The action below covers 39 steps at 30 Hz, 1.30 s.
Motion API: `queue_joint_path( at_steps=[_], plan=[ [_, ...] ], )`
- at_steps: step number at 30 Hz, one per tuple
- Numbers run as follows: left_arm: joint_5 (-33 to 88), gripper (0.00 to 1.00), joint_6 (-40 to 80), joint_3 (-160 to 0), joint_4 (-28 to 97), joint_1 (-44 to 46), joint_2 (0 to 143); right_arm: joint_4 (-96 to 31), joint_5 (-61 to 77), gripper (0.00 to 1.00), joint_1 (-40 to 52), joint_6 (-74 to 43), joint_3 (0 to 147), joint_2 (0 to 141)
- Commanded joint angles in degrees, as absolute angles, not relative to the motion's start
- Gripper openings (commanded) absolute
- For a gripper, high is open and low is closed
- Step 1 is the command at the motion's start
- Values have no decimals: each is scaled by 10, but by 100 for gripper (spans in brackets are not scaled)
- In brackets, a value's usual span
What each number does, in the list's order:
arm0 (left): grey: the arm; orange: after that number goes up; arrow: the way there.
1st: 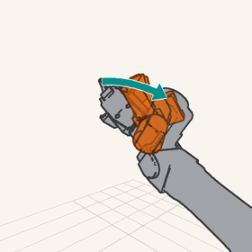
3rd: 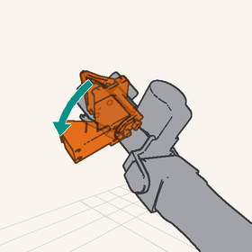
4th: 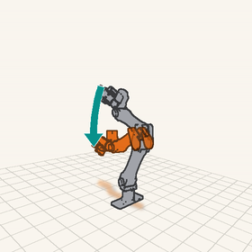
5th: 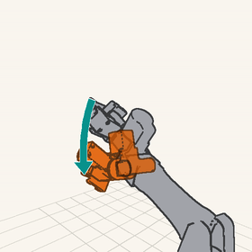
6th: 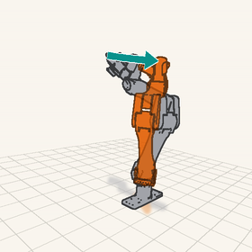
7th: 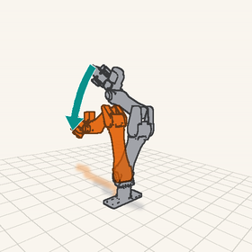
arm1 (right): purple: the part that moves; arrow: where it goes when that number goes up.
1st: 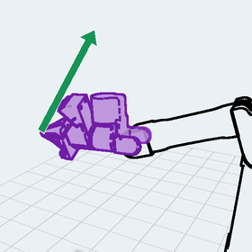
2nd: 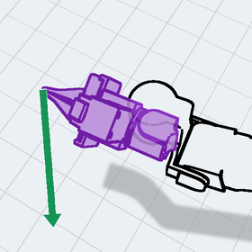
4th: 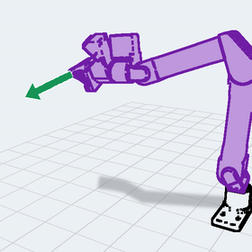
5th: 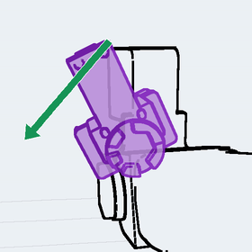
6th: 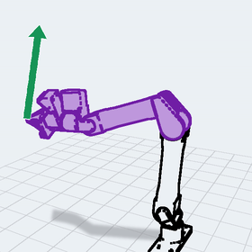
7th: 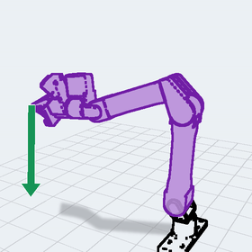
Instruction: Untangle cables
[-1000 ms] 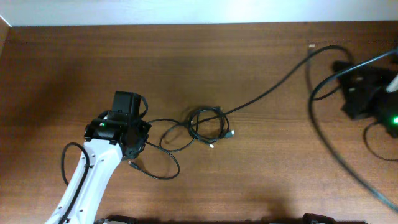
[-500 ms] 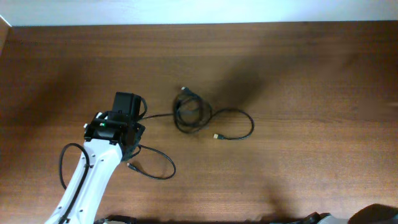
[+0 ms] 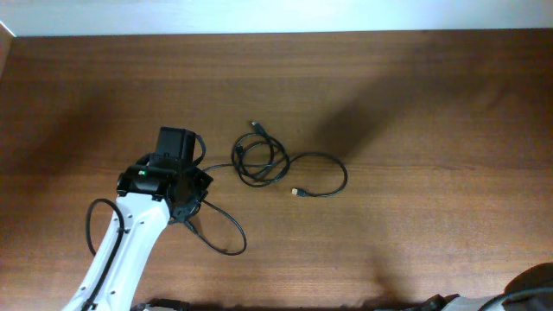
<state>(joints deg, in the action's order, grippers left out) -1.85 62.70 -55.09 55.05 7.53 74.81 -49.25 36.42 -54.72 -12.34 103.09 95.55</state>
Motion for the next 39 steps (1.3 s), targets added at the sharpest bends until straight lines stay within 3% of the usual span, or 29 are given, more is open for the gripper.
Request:
queue_joint_path(
  at_steps=[1,9,27,39],
  plan=[
    [-12,0,599,-554,549,72,752,-462,383,4,-515,-84,1078,844],
    [-10,0,599,-554,550,72,752,-470,386,4,-476,-129,1090,780],
    [41,0,599,-554,545,72,752,-569,199,4,-476,-92,1088,992],
    [41,0,599,-554,545,72,752,-575,-192,4,-408,-92,1042,1108]
  ],
)
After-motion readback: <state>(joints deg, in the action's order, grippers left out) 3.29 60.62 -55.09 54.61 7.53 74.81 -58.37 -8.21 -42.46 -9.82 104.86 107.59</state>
